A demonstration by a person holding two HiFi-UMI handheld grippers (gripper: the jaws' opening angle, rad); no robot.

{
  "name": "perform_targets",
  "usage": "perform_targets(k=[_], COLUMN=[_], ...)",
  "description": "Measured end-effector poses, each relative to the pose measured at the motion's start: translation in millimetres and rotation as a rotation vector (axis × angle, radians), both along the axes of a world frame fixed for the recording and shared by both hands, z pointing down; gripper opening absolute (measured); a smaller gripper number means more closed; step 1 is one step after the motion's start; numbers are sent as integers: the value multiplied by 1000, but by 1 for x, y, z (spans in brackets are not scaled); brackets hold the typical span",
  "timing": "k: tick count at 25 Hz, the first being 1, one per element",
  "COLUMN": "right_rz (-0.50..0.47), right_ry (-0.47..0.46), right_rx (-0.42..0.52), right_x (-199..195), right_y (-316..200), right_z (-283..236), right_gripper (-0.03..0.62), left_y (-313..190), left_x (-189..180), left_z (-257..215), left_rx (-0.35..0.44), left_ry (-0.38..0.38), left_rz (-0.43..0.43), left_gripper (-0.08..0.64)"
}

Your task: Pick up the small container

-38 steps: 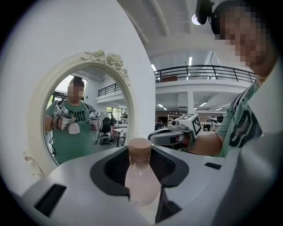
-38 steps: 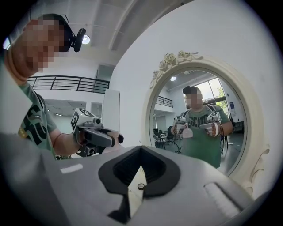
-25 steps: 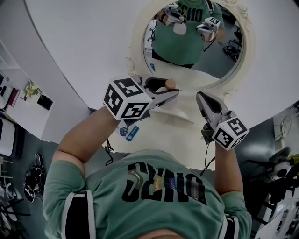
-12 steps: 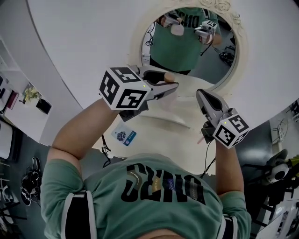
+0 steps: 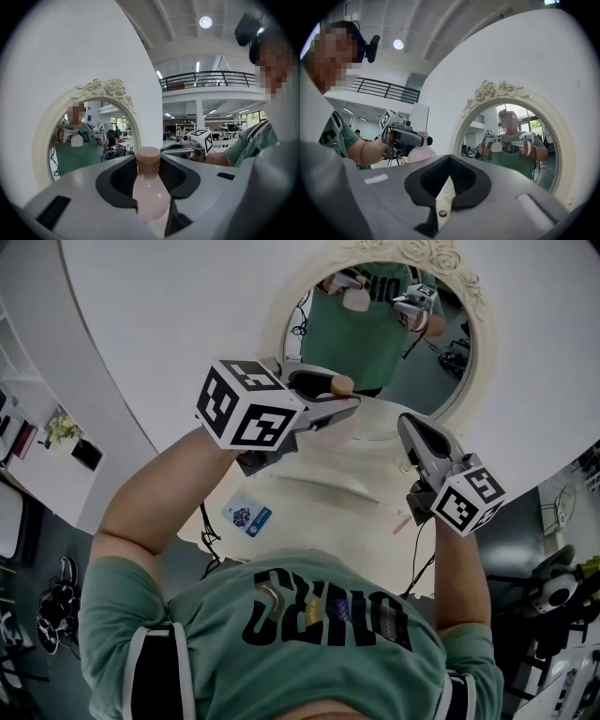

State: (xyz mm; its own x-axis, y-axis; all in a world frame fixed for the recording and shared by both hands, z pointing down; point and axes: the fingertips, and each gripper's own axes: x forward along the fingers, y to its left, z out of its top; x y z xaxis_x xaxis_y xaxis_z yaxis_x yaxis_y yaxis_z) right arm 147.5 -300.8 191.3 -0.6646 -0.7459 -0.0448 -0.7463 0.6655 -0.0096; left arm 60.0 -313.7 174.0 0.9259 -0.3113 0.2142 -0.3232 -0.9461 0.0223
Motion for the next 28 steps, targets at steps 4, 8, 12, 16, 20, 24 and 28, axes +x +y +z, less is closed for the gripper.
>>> perform_targets(k=[4,8,12,16,20,24,28], right_rz=[2,3,2,-1,-7,0,-1], right_ry=[0,1,-2,3,8,14,43], right_rx=[14,28,30,34,28,29,53], right_x=[0,-1,-1,-2,-3,-2,-5], right_y=[-1,-1,-2,-3,-3,-5,-3], right_z=[-7,-14,-15,-16,-14,-13,-14], right_gripper=[8,8,8,8,8,8,8], left_y=[-1,-2,-1,-1,-1,-2,-2], left_x=[-1,-1,-2,-2,-3,-3,-3], left_z=[-4,-8,-8,-9,-9,-8,-7], left_rx=[9,17,21,22,24,24,26], left_ry=[0,4,3,5,3,2,-1], left_rz=[-1,-2,-1,-2,-3,-5,-7], left_gripper=[141,141,141,141,141,141,141])
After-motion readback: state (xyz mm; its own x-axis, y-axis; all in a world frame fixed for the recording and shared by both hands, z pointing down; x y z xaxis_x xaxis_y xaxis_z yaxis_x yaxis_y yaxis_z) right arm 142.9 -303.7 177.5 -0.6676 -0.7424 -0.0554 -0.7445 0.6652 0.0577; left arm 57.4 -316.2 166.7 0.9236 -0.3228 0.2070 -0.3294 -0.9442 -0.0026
